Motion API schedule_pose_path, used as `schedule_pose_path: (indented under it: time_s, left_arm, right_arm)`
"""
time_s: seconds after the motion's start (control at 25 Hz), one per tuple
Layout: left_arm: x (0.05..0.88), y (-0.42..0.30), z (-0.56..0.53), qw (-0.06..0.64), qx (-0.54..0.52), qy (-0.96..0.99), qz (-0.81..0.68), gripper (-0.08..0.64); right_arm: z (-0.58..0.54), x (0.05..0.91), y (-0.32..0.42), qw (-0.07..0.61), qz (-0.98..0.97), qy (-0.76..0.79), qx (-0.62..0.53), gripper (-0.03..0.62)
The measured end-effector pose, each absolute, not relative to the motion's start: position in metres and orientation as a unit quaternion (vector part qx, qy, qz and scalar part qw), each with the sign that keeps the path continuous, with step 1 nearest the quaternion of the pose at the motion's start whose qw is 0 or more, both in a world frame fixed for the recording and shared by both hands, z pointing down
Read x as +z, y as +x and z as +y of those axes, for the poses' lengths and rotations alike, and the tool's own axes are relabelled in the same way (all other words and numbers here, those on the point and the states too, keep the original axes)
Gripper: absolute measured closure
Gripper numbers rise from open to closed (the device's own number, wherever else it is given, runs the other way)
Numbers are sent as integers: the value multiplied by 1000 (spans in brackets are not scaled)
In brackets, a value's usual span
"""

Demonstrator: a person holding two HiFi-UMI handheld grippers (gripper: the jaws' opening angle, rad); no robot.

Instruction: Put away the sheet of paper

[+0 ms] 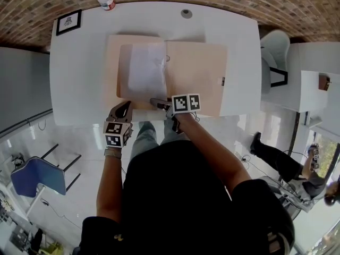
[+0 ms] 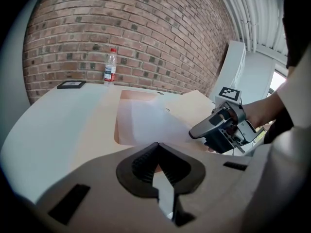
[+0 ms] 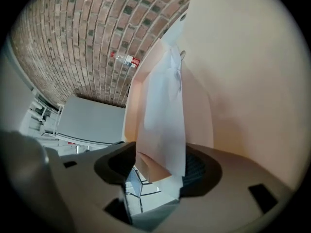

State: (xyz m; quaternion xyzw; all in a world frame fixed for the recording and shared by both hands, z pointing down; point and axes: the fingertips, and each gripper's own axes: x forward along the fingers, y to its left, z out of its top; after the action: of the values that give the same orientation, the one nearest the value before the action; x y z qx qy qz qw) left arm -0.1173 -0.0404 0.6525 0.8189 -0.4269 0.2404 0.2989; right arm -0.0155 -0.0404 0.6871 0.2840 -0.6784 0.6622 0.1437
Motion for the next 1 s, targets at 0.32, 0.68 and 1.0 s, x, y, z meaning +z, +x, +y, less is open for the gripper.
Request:
schedule_pose_path:
  time_s: [0.32,0.68,1.0]
  left_arm:
    - [654,-119,-42,300,239,818,-429,555]
    - [654,-117,-42,305,241,813,-433,555]
    - [654,-117,-43,310,241,809,-438,555]
  right_arm:
    - [-51,680,24,203,-701,337,595,250]
    - [-87,689,39,229,-719,372,541,438]
    - [-96,712,13,245,-722,348,546,465]
